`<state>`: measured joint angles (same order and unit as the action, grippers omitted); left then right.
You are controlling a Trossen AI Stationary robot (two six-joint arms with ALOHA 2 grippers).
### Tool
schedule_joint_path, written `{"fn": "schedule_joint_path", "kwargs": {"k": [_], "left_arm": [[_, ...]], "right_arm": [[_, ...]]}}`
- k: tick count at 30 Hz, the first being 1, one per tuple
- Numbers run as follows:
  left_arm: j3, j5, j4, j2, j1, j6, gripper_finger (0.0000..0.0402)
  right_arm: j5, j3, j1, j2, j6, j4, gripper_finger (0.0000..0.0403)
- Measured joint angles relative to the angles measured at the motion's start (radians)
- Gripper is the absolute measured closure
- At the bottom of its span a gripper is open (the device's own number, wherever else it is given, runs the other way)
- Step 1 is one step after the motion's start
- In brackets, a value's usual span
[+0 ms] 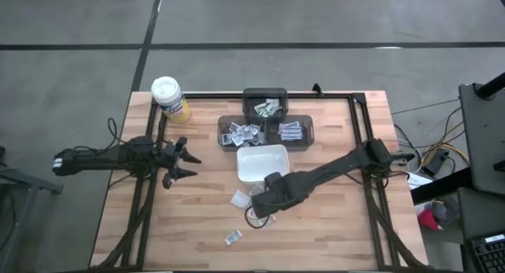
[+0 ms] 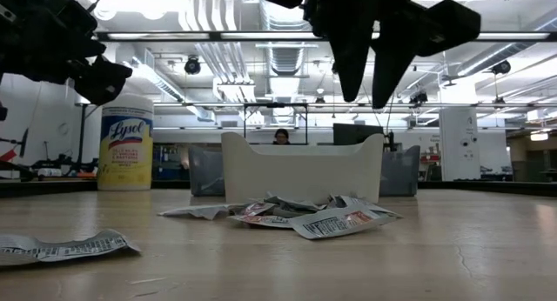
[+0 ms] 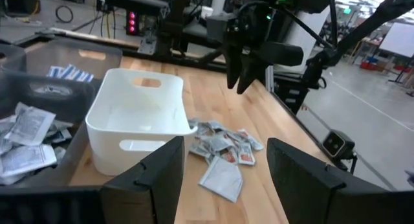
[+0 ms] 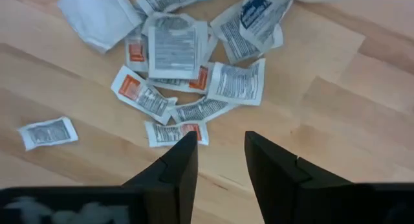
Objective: Pick & Place First Aid Supplies
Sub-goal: Put the ointment pack into the white bin
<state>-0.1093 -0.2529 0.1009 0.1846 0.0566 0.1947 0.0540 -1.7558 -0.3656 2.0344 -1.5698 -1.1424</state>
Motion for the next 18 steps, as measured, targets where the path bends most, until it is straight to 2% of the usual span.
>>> {"fn": "schedule_joint_path", "kwargs": {"k": [10, 18], "left_arm": [[0.0, -0.02, 0.005, -0.011, 0.0, 0.003, 0.0186], [0.0, -0.02, 0.005, -0.013, 0.0, 0.0, 0.0186]], "right_arm": [[0.05, 0.044, -0.06, -0.001, -0.103, 0.047, 0.028], [0.04, 0.127, -0.085, -0.001, 0.138, 0.222, 0.028]]}}
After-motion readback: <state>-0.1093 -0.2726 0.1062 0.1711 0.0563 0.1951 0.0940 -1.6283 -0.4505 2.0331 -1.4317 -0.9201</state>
